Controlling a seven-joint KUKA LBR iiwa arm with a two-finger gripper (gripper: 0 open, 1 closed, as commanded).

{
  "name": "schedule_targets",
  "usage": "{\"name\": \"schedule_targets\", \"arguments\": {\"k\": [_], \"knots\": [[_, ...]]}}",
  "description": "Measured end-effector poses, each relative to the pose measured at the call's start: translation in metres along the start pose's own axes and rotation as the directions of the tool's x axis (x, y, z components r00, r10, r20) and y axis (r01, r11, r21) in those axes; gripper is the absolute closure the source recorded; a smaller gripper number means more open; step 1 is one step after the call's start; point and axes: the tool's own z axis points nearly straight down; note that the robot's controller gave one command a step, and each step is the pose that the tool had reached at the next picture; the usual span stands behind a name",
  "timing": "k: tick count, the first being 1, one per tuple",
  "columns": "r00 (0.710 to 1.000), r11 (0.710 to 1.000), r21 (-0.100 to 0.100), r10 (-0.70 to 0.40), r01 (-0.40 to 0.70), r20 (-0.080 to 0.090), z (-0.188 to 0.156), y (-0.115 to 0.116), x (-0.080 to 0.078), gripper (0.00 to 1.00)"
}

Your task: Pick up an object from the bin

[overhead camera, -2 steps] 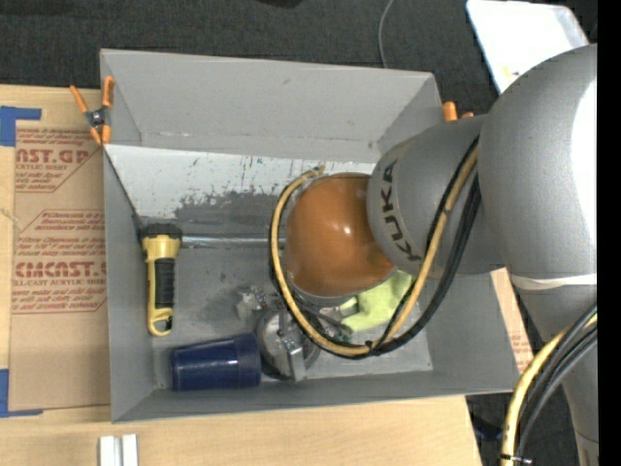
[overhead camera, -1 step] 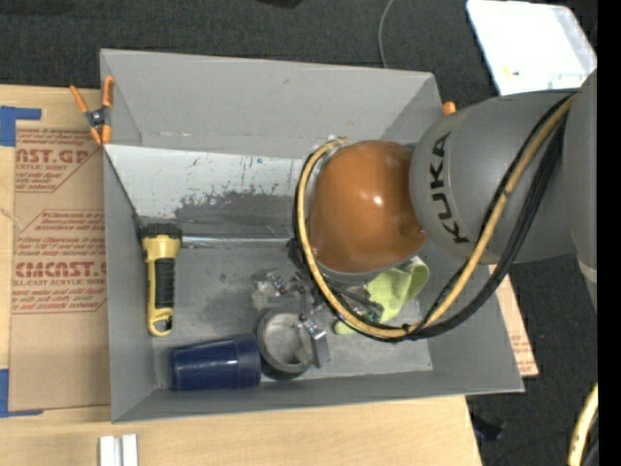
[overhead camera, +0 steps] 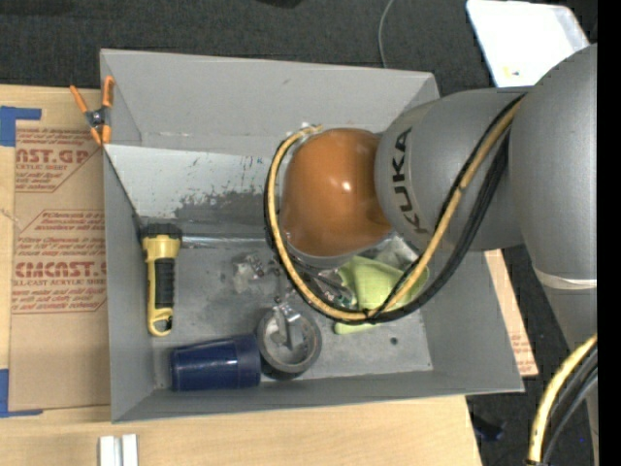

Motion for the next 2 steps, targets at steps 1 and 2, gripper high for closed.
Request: {"name": "schedule_targets", "arguments": {"k": [1, 2], "knots": [[0.986, 0.986, -0.003, -0.166, 0.166, -0.008, 0.029, -0.009, 0.018, 0.0], [1.0, 1.0, 0.0, 0.011, -0.011, -0.005, 0.042, -0.005, 0.02, 0.0]]}}
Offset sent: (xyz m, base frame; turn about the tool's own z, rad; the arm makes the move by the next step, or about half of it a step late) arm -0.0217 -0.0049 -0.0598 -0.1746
